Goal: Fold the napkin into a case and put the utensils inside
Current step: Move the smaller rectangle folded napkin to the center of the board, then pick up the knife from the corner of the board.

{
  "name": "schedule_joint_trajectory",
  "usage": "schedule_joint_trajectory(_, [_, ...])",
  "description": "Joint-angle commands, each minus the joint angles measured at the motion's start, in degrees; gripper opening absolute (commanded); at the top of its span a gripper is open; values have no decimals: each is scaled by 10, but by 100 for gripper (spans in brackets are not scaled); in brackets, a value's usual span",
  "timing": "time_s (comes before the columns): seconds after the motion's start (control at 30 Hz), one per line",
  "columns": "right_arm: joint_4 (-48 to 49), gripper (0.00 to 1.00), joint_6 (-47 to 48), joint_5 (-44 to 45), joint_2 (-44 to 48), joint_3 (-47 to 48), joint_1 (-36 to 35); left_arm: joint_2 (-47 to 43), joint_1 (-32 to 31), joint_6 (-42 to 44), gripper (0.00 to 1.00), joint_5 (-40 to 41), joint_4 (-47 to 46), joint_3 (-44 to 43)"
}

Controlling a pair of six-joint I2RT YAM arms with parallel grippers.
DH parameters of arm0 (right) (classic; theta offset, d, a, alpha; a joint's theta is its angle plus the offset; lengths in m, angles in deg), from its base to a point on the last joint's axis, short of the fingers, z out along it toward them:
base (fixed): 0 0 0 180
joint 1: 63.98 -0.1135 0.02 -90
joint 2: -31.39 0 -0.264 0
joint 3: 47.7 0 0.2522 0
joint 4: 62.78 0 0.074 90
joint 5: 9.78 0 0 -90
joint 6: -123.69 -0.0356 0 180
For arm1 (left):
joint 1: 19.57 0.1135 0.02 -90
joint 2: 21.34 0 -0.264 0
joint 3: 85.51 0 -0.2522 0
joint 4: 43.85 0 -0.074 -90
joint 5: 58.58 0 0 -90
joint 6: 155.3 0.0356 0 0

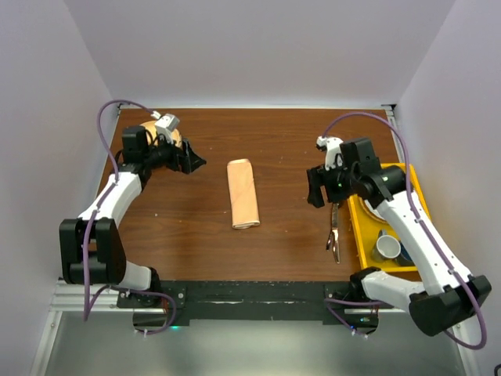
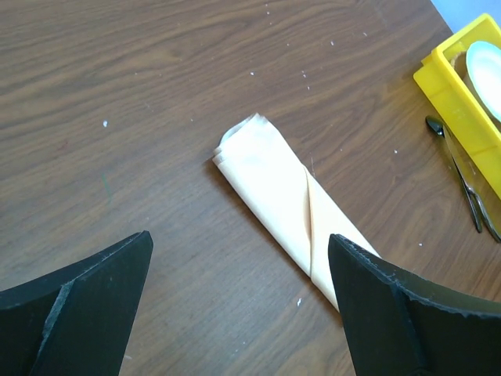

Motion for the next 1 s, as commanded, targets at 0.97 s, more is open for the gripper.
schedule_joint_trajectory(0.97, [-41, 40, -259, 191, -158, -200, 78, -2, 4, -39, 100, 39, 5, 4])
